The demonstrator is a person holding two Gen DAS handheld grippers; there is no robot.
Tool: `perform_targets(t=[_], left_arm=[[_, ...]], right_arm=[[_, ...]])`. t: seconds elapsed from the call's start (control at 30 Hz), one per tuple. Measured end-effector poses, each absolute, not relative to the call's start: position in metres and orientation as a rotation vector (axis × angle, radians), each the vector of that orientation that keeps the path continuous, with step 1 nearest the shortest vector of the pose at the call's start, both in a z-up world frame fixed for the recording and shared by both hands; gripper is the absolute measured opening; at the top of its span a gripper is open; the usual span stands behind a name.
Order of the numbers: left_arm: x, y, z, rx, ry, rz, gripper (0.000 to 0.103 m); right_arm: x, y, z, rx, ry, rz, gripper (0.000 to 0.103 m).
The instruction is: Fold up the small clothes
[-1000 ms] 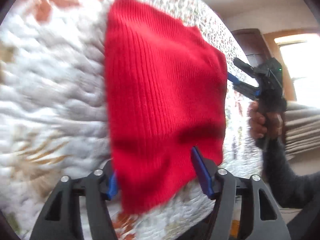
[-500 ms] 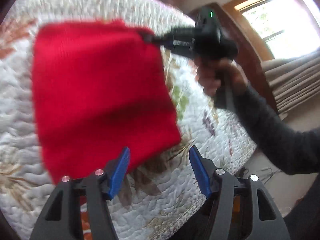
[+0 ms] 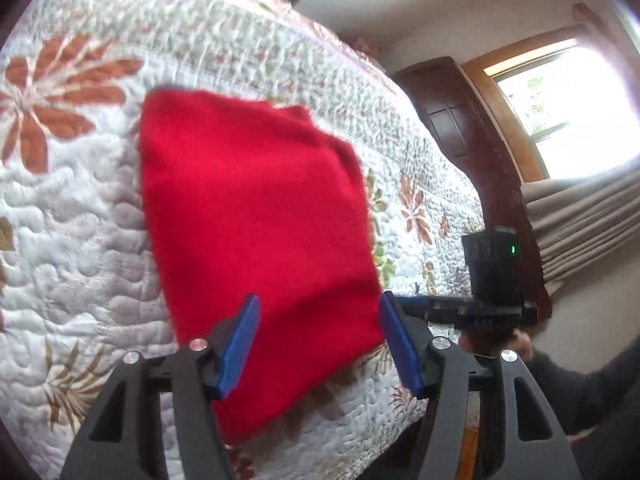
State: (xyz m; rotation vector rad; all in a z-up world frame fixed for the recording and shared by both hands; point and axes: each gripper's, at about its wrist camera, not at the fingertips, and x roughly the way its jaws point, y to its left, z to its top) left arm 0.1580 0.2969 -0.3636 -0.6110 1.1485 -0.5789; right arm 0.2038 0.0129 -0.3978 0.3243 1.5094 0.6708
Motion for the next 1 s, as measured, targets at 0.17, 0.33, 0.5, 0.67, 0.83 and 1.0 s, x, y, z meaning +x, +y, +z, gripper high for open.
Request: perform_targets(t=[0.17,0.33,0.5,0.67,0.83,1.0], left_arm=[[0.161,0.277,-0.384,-0.607,1.181,-0.608,0.061],[0.16,0.266,-0.395,-0.61,1.193,-0.605,0.062],[0.155,0.269,-0.378,-0.602,1.167,-0.602,0.062],[0.142,0.27,-0.385,-0.591,1.225,-0.612,0.062],[0.145,0.265,-0.404,-0.574,1.315,-0.538,0.062],[0.129,0.257,-0.332,-0.357,1.313,-0.343,0.082]], right_arm=[[0.212,-0.004,-0.4,0.314,1.502,0.595,0.004],[0.213,-0.015,-0.407,0.319,1.527,0.557,0.004],[0.211,-0.009,-0.39,0.329,1.489,0.614,0.027],[0.221,0.013,-0.361,0.365,1.398,0.717,0.031],[0.237,0.016,-0.409,0.355,1.482,0.654,0.006],[0.21,0.01,-0.324,0.299,1.365,0.643,0.042]])
